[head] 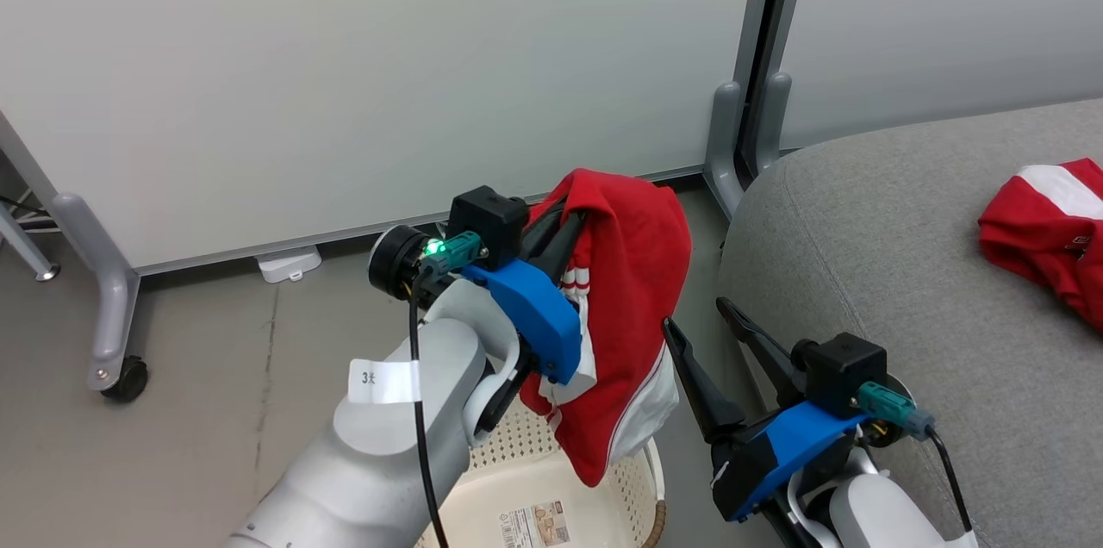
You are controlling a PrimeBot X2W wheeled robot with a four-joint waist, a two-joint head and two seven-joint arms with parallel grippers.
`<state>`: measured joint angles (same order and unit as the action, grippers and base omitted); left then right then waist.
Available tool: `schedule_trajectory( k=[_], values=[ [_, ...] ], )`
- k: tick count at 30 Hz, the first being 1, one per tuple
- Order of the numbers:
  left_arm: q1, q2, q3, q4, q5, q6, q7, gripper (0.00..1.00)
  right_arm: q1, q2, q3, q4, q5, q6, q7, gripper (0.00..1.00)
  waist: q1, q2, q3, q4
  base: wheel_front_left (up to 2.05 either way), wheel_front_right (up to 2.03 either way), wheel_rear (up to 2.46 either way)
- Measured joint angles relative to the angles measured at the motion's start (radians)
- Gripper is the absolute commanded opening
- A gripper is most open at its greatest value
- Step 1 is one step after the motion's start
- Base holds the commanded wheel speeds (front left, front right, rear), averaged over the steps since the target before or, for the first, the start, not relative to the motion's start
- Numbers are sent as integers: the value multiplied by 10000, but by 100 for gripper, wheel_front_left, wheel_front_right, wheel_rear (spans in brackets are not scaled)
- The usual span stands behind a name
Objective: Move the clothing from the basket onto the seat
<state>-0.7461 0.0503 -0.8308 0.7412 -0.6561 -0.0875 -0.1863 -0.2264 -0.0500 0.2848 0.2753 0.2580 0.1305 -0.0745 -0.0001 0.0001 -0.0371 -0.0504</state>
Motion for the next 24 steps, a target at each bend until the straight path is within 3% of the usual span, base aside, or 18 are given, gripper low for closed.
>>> schedule_trajectory(
  k=[13,24],
  values=[
    [-203,0,-577,270,-502,169,-153,0,-162,2,384,228,186,0,-36,100,1,0,120,-40,0,0,0],
    [-418,2,-1024,330,-940,205,-224,0,-1942,6,1630,2284,734,0,-372,100,2,0,231,-40,0,0,0]
  ],
)
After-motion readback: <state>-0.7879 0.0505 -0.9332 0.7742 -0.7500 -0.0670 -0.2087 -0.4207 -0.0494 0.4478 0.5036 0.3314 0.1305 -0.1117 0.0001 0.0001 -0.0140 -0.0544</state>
